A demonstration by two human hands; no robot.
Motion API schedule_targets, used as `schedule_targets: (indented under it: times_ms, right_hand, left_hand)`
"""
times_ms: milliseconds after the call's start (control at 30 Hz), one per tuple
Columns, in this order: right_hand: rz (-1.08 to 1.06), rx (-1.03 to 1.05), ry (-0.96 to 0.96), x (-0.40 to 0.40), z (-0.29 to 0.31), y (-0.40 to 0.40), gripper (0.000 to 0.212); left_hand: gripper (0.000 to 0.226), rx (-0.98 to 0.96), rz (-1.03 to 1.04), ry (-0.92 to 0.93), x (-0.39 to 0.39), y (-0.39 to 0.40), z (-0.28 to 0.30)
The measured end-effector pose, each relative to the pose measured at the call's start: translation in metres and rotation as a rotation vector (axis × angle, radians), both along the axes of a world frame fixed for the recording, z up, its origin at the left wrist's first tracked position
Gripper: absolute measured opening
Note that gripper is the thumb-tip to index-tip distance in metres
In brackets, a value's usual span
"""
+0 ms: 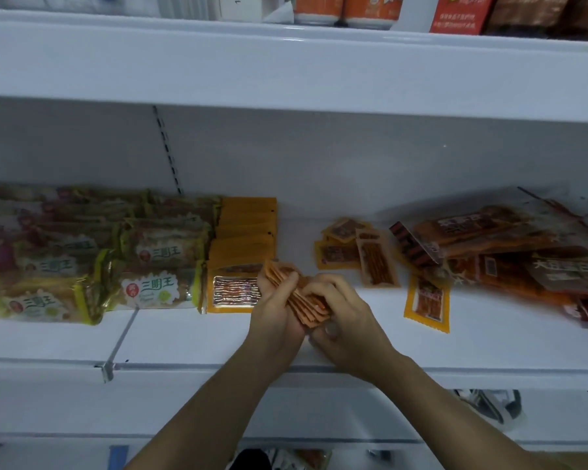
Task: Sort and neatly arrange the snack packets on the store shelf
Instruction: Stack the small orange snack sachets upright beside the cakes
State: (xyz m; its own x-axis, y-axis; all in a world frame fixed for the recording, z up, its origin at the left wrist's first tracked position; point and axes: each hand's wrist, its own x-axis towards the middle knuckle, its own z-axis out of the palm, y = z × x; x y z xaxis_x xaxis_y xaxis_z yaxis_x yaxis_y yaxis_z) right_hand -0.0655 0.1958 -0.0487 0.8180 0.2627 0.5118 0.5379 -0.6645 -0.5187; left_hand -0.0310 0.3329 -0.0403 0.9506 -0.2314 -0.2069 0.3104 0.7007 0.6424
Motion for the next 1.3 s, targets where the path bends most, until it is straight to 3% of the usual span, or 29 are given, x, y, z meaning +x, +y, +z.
schedule_targets:
  times_ms: [100, 200, 267, 400, 500, 567, 700, 833, 1000, 1100, 1300]
  right_hand:
    - [-0.011, 0.211, 0.032, 0.008, 0.004, 0.017, 0.039]
    - [-0.062, 0.637, 0.296, 0.014, 0.01, 0.032, 0.04]
    - [-0.046, 0.844, 0.424, 0.022, 0.007, 0.04, 0.037]
    - [0.03, 0.963, 0.598, 0.04, -0.005, 0.062, 0.038]
    - [-0.016, 0.919, 0.575, 0.044, -0.015, 0.077, 0.036]
    - [-0.066, 0.773, 0.468, 0.042, -0.019, 0.081, 0.038]
    - [-0.187, 0.533, 0.274, 0.036, -0.02, 0.08, 0.045]
    - [-0.214, 0.361, 0.228, 0.037, -0.024, 0.077, 0.05]
    - [-0.215, 0.349, 0.223, 0.035, -0.023, 0.078, 0.062]
    - [-0.239, 0.283, 0.183, 0.036, -0.025, 0.076, 0.056]
    - [-0.222, 0.333, 0.273, 0.036, -0.021, 0.075, 0.062]
  left_hand:
    - [0.046, 0.116, -0.055, -0.06, -0.009, 0.033, 0.007]
    - [0.048, 0.567, -0.039, -0.271, -0.018, 0.065, 0.002]
    - [0.04, 0.733, 0.044, -0.368, -0.016, 0.087, 0.001]
    - [0.035, 0.984, 0.135, -0.511, -0.01, 0.124, 0.007]
    - [0.035, 1.17, 0.212, -0.546, -0.009, 0.134, -0.004]
    - [0.035, 1.291, 0.321, -0.529, -0.011, 0.132, -0.014]
    - [0.037, 1.429, 0.465, -0.493, -0.015, 0.122, -0.022]
    - [0.042, 1.492, 0.482, -0.48, -0.015, 0.122, -0.024]
    - [0.091, 1.432, 0.266, -0.56, -0.018, 0.126, -0.02]
    - [0.083, 1.525, 0.324, -0.607, -0.015, 0.125, -0.024]
    - [0.064, 1.621, 0.49, -0.643, -0.008, 0.115, -0.043]
